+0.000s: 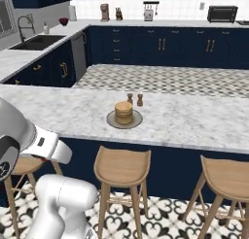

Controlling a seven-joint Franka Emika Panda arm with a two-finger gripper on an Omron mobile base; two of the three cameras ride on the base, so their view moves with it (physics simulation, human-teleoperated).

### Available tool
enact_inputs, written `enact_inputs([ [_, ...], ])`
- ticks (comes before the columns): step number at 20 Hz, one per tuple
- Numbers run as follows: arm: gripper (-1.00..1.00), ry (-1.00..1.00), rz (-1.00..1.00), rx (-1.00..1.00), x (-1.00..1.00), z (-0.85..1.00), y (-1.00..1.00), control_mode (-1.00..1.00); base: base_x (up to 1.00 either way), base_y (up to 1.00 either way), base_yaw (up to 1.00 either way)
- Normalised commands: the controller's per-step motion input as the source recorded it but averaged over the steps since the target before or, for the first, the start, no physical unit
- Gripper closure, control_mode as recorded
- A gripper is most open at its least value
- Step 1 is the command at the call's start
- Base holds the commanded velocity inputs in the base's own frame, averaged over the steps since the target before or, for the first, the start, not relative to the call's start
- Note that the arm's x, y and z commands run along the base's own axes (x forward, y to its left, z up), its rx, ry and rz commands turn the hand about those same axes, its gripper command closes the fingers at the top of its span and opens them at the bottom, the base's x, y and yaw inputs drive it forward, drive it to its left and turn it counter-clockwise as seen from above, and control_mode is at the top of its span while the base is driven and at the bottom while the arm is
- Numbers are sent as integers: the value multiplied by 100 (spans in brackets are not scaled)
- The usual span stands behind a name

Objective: Take the strawberry from the fridge and place it on top of the pancake, located on the dining counter.

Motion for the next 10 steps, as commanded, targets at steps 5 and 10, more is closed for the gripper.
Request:
enact_inputs([
  [5, 100, 0, 0, 0, 0, 0, 0, 100, 70, 5, -3],
  [10, 100, 0, 0, 0, 0, 0, 0, 100, 61, 0, 0],
])
